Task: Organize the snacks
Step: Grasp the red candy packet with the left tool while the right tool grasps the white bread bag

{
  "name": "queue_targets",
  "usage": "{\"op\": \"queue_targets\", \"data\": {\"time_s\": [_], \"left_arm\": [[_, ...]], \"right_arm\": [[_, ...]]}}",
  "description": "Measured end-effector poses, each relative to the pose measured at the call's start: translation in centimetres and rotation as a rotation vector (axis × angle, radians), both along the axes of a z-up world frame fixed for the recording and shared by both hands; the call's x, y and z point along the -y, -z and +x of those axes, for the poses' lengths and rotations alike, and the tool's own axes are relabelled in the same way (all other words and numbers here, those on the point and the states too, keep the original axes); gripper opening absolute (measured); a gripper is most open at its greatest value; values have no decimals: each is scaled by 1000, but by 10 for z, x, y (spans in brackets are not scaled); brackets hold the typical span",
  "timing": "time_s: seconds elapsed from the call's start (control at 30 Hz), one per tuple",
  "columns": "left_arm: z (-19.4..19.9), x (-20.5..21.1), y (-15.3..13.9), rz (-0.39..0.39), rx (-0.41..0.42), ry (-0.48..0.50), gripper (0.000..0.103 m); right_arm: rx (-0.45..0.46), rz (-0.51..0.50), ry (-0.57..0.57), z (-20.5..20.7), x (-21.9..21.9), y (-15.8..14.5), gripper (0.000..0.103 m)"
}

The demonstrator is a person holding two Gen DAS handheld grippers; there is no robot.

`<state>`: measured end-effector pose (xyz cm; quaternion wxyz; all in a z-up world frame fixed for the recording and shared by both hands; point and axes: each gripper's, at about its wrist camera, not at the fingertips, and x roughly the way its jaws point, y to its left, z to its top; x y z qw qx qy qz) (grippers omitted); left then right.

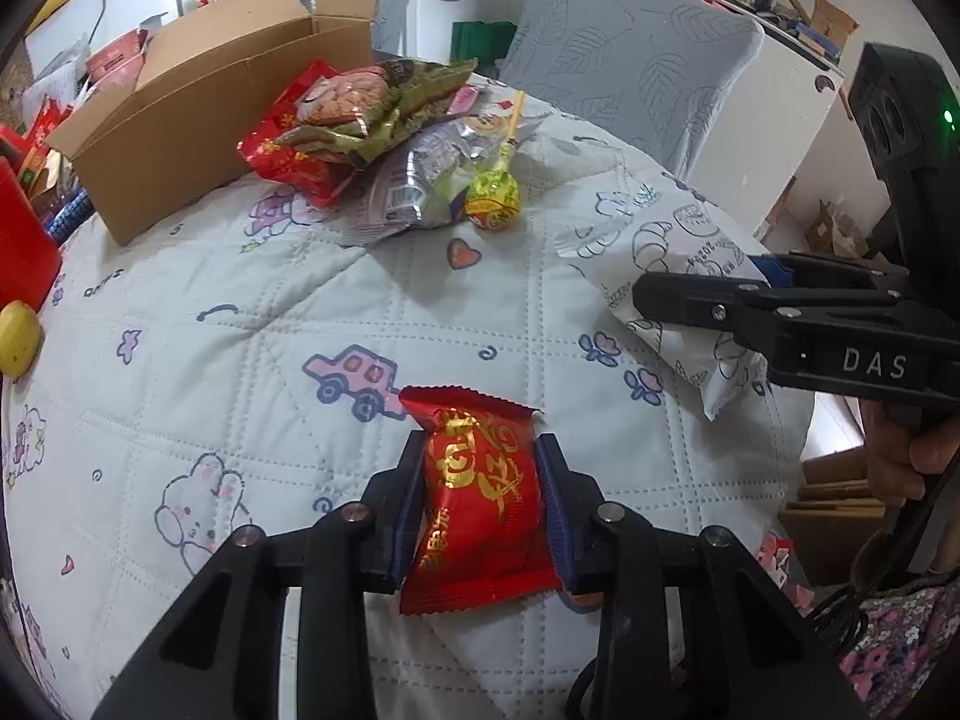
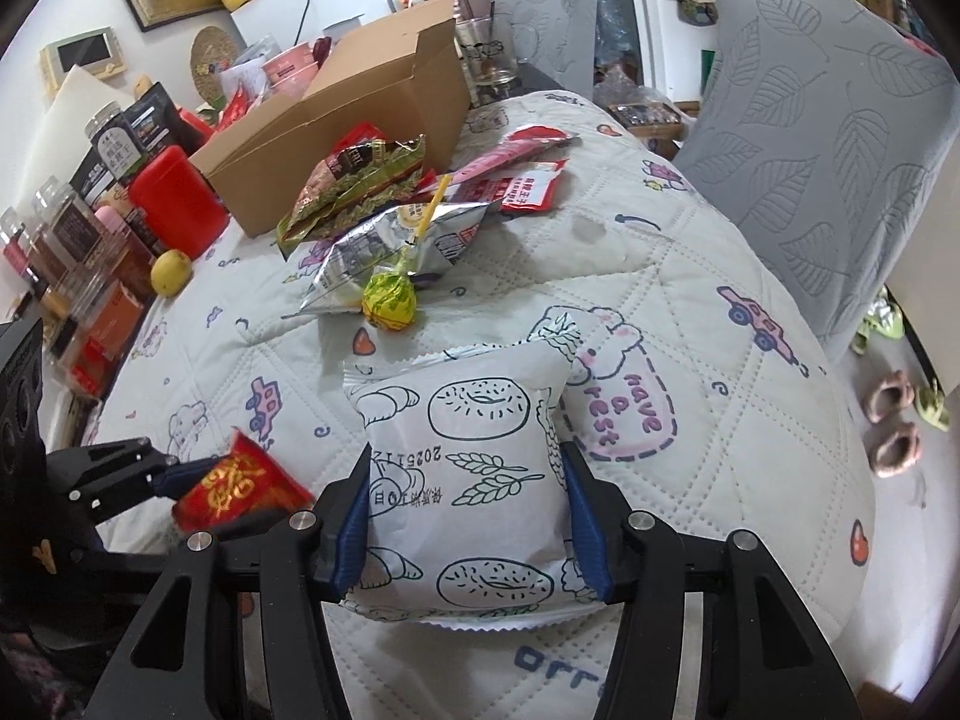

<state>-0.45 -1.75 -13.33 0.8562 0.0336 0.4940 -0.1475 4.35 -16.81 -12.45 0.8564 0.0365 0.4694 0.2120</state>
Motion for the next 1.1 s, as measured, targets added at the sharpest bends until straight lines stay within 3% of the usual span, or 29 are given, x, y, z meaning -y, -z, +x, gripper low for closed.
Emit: {"op": "queue_targets", "data": {"time_s": [0.53,0.8,1.1], "left_arm": [[-1,-28,-30,-52,53,-108,34],[-2,-46,-52,-70,119,-195,34],[-2,-58,-76,-47,185,-241,34]], "right_arm": [[17,45,-50,-6,-11,-10,55],[40,63,-90,-9,-24,-21,55],[92,96,-166,-10,-45,-42,55]]}}
